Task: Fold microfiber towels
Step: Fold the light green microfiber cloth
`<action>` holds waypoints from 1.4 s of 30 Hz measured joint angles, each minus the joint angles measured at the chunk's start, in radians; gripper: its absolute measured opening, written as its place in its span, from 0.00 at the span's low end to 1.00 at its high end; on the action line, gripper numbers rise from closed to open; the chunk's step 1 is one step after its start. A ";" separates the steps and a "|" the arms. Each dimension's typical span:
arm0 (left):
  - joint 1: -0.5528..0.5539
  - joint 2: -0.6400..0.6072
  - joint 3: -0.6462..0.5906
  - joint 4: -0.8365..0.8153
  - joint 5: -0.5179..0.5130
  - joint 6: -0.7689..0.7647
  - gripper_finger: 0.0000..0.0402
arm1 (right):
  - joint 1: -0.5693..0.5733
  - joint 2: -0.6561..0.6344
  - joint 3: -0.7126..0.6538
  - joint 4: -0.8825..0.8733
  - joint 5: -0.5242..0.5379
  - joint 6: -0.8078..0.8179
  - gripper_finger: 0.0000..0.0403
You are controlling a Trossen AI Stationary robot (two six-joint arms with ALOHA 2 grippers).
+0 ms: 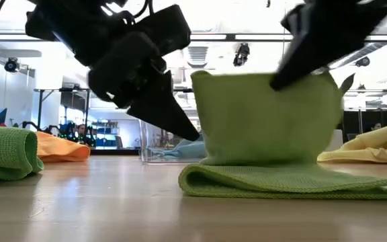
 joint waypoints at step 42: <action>-0.046 0.082 -0.090 0.398 -0.132 -0.117 0.37 | -0.130 -0.014 0.059 -0.297 0.160 0.059 0.02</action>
